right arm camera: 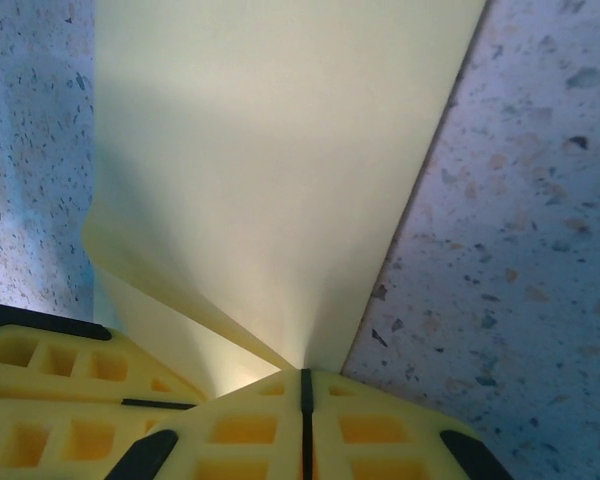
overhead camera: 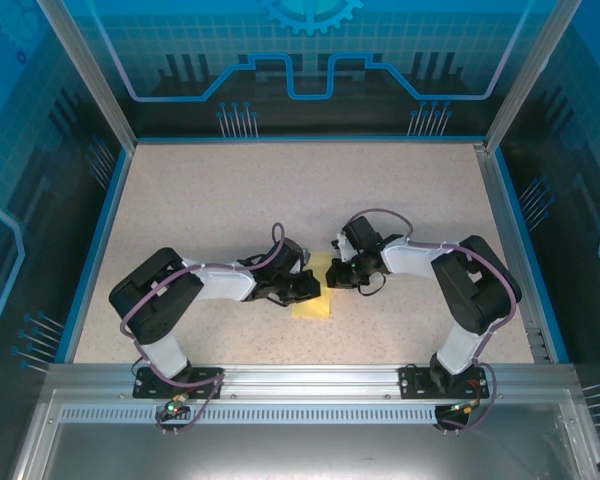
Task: Fold a paper plane with a square sheet of paper (pick it up from the middle)
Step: Fold the triangle a second time at the center of the table.
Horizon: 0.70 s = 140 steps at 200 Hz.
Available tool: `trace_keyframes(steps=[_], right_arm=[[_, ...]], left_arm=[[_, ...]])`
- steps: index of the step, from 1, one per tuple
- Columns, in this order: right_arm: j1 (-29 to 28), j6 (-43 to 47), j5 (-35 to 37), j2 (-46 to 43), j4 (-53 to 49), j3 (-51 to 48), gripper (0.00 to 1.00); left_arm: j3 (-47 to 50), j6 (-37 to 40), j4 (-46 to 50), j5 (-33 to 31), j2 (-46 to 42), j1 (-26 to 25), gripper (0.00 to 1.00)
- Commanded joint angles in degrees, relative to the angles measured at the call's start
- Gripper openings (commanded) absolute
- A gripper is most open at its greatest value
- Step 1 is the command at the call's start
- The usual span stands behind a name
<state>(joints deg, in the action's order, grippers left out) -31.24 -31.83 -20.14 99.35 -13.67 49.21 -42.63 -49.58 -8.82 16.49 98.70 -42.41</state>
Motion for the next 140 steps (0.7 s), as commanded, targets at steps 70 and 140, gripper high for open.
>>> trace_keyframes(steps=[70, 140], right_arm=[[-0.7, 1.0, 0.9, 1.6, -0.8, 0.8, 0.08], [-0.7, 0.3, 1.5, -2.9, 0.1, 0.1, 0.16]], left_arm=[[-1.1, 0.0, 2.1, -0.8, 1.1, -0.3, 0.11], [-0.5, -0.6, 2.5, -1.4, 1.3, -0.3, 0.11]])
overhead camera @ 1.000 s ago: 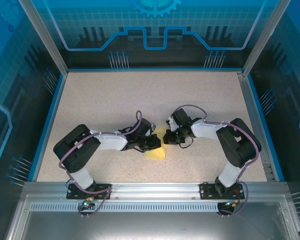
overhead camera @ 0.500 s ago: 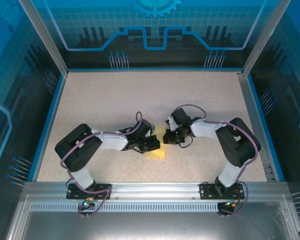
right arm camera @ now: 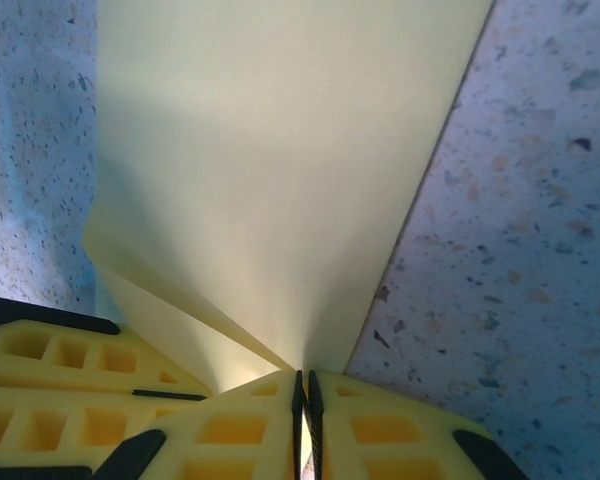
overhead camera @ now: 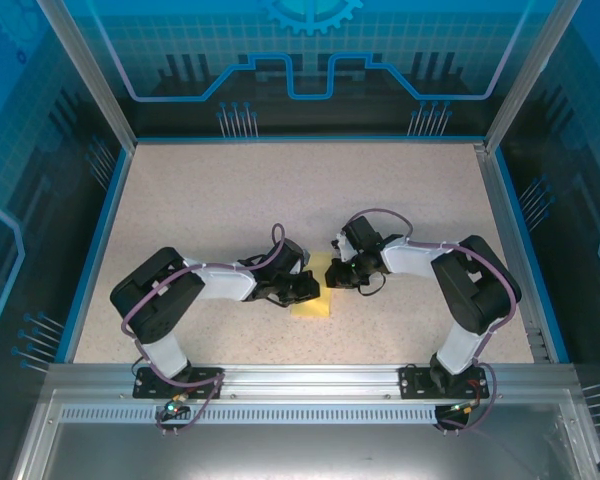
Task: Fold a paper plane with a square sheet of paper (pick it up from the middle)
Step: Fold the triangle a second time at the center of the table.
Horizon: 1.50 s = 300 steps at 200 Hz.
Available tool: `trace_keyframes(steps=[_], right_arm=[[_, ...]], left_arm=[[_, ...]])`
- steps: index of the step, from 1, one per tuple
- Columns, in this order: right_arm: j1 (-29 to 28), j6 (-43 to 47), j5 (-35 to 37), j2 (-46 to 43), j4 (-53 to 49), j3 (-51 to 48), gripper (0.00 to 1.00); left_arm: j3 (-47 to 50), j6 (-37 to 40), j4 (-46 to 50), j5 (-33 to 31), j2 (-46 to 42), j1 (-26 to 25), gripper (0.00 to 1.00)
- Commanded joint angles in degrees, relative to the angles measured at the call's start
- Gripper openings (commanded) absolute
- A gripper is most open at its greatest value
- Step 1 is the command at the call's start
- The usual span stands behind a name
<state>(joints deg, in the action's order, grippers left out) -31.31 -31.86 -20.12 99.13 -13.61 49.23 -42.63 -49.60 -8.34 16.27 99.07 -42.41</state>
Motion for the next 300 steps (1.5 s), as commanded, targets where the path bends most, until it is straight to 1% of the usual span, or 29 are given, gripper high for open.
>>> trace_keyframes(steps=[1, 22, 64, 91, 145, 179, 262, 300], right_arm=[[-0.7, 0.3, 1.5, -2.8, 0.0, 0.1, 0.16], [-0.6, 0.5, 1.9, -4.0, -0.3, -0.2, 0.17], [-0.6, 0.6, 1.3, -2.6, -0.4, -0.2, 0.16], [-0.6, 0.3, 1.0, -3.2, 0.0, -0.6, 0.16], [-1.7, -0.3, -0.8, -3.0, 0.4, -2.3, 0.11], [-2.0, -0.4, -1.2, -1.8, 0.9, -1.7, 0.1], [-2.0, -0.2, 0.9, 2.1, -1.4, -0.1, 0.1], [-2.0, 0.9, 3.2, 2.2, -3.8, -0.6, 0.09]], left_arm=[[-0.5, -0.6, 2.0, -1.2, 0.9, -0.3, 0.11], [-0.4, -0.8, 2.0, -1.2, 0.9, -0.2, 0.11], [-0.3, -1.1, 1.7, -1.3, 0.1, -0.2, 0.11], [-0.1, -1.6, 1.8, -1.8, -0.1, -0.2, 0.11], [0.6, -2.3, 1.3, -1.8, 0.5, -0.3, 0.11], [0.5, -2.4, 1.3, -1.8, 0.6, -0.2, 0.11], [0.3, -2.1, 1.7, -1.4, 0.1, -0.3, 0.11], [-1.2, -1.5, 3.4, -2.2, -4.3, 0.0, 0.13]])
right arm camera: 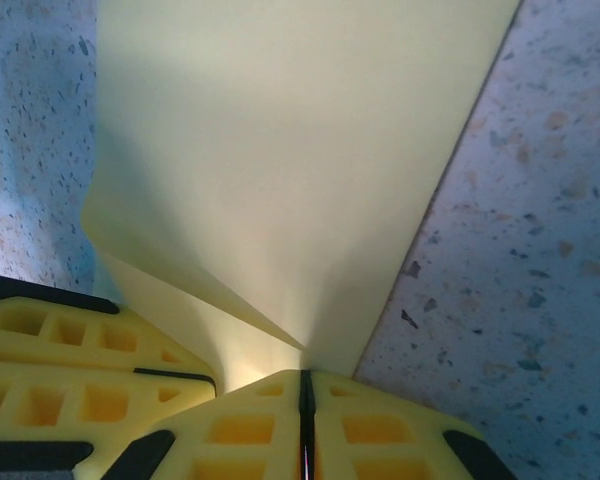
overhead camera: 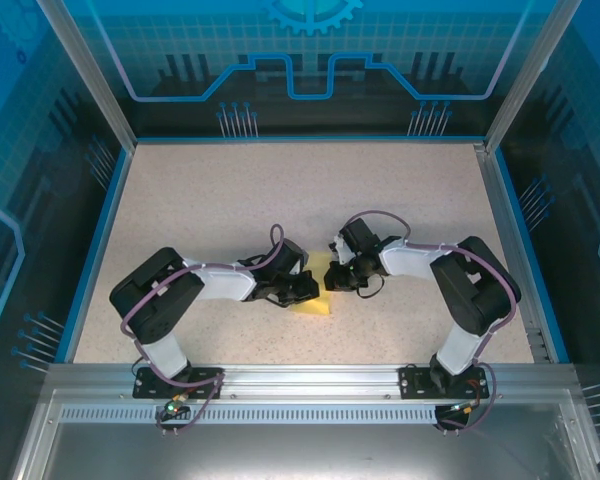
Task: Fold a paper plane with a square sheet of paper (pick it up from the middle)
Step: Fold the triangle a second time at the center of the table.
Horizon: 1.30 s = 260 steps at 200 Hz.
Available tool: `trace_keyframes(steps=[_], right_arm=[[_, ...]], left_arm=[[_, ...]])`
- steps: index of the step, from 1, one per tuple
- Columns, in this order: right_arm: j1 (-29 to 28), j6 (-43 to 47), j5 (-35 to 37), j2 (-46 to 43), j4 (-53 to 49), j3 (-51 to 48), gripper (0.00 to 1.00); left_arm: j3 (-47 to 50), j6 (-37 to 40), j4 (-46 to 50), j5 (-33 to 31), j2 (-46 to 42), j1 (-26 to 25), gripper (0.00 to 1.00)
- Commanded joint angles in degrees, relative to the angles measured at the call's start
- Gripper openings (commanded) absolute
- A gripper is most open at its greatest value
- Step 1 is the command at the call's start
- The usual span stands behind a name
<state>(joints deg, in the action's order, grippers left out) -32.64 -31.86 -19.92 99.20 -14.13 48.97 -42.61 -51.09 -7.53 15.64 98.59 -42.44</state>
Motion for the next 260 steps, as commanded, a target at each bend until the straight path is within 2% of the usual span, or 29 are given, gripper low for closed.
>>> trace_keyframes(steps=[1, 36, 87, 142, 199, 260], right_arm=[[-0.6, 1.0, 3.1, 2.1, -3.3, -0.3, 0.09], [-0.7, 1.4, 3.5, 2.3, -3.5, -0.7, 0.09], [-0.7, 1.3, 3.8, 2.5, -3.5, -0.7, 0.09], [-0.8, 1.5, 4.5, 2.7, -4.0, -0.4, 0.09], [-0.8, 1.7, 4.7, 2.7, -4.3, -0.6, 0.09], [-0.9, 1.2, 4.4, 3.0, -3.5, -0.9, 0.09]], left_arm=[[-1.2, 0.1, 2.6, -1.7, -4.0, 0.0, 0.13], [-2.4, 1.0, 5.4, -5.7, -4.7, 0.2, 0.12], [-3.1, 0.6, 5.4, -5.9, -0.7, 0.3, 0.12], [-3.7, -0.6, 9.9, -7.4, 2.0, 0.4, 0.11], [-4.3, 0.5, 8.1, -7.8, -4.2, 0.7, 0.12], [-2.4, -2.3, 8.1, -10.4, -0.7, 1.1, 0.07]])
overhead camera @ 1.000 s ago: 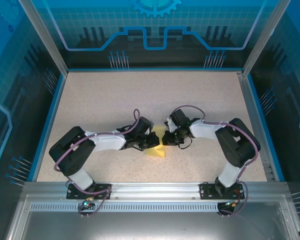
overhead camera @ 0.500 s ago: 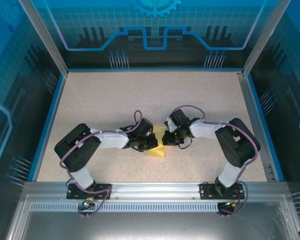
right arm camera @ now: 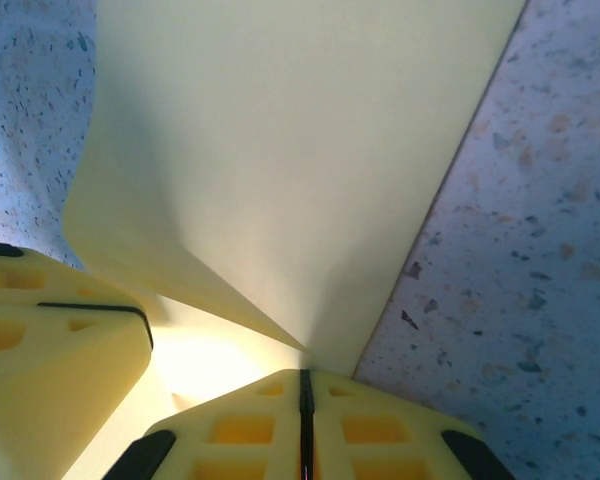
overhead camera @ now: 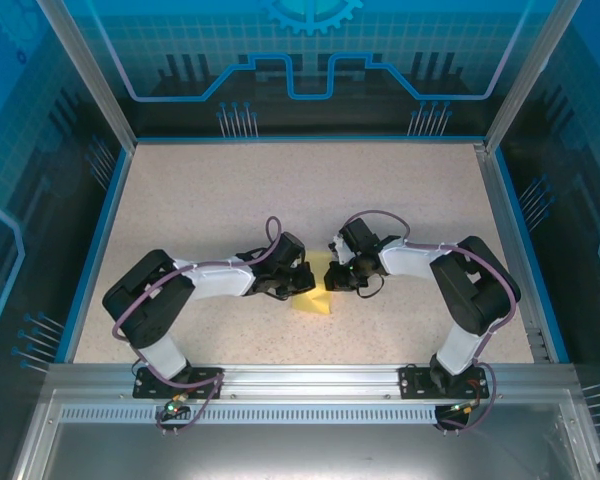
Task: Fold a paper plane with a square sheet of paper (pick it up from the middle)
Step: Fold the triangle a second time at the center of the table.
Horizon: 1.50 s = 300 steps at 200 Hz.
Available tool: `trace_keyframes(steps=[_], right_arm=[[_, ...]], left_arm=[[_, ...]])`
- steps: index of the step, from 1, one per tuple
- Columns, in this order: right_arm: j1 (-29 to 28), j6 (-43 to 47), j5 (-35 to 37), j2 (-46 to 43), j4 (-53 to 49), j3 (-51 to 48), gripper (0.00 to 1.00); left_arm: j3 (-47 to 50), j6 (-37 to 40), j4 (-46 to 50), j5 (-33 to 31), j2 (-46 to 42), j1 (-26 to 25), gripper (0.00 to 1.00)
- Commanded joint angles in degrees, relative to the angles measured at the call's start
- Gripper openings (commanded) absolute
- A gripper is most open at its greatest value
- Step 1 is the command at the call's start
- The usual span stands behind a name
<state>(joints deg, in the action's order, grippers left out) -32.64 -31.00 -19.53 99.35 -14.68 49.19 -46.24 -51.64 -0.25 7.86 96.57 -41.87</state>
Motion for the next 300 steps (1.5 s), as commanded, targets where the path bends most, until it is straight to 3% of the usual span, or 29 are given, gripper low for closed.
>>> trace_keyframes(steps=[1, 50, 107, 204, 260, 300], right_arm=[[-0.9, 0.4, 4.0, 2.9, -3.0, -1.2, 0.09], [-1.1, 0.6, 4.2, 2.9, -3.4, -0.8, 0.09], [-1.1, 0.5, 4.4, 2.8, -3.7, -0.7, 0.09], [-1.1, 0.5, 4.4, 3.2, -3.4, -0.7, 0.09], [-1.1, 0.6, 4.3, 3.5, -3.3, -0.6, 0.09], [-1.1, 0.4, 4.2, 3.8, -3.3, -0.6, 0.09]], left_arm=[[1.2, -1.8, 0.9, -2.6, 1.3, 0.5, 0.07], [3.5, -4.4, -0.1, -2.0, 4.0, 0.6, 0.05], [3.2, -3.0, -1.6, -0.9, -2.6, 2.3, 0.07], [4.7, -3.2, 0.0, -2.9, 1.8, 3.7, 0.07], [1.8, 4.5, 0.6, 0.4, -4.7, 4.0, 0.12], [1.9, 1.4, -3.0, 4.8, -4.9, 3.6, 0.14]])
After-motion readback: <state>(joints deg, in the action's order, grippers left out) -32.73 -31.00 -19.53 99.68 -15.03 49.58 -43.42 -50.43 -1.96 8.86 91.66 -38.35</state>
